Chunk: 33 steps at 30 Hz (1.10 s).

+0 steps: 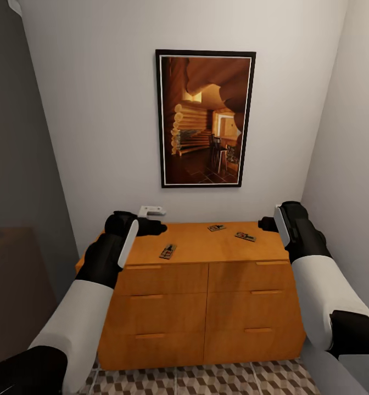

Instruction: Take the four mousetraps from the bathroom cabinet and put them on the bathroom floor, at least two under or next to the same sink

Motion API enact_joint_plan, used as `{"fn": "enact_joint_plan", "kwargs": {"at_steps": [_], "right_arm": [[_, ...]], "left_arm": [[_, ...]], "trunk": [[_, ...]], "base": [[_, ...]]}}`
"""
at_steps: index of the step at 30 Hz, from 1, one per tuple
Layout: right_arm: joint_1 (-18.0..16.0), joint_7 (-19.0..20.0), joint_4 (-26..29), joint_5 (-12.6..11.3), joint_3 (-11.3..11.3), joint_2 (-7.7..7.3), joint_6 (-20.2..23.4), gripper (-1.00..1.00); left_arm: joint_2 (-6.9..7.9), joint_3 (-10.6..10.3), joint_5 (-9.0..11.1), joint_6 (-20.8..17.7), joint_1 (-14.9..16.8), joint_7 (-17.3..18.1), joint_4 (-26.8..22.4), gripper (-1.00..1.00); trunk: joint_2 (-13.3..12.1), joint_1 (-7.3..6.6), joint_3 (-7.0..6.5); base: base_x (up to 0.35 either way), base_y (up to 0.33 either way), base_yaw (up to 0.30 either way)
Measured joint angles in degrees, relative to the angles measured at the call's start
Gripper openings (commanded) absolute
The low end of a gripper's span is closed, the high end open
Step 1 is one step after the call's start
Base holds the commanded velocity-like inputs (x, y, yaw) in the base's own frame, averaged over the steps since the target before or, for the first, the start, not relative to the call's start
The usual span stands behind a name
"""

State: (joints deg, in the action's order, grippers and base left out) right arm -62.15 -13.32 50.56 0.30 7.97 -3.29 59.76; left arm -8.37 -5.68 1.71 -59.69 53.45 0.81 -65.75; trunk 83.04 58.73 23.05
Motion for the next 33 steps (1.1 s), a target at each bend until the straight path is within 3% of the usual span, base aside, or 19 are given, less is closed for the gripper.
{"fn": "enact_joint_plan", "kwargs": {"at_steps": [33], "right_arm": [[0.0,0.0,2.2,0.0,-0.1,0.02,0.0,1.00]], "left_arm": [[0.04,0.1,-0.1,0.2,0.0,-0.1,-1.0,1.00]], "trunk": [[0.0,-0.01,0.00]], "base": [[0.011,0.000,0.000]]}}
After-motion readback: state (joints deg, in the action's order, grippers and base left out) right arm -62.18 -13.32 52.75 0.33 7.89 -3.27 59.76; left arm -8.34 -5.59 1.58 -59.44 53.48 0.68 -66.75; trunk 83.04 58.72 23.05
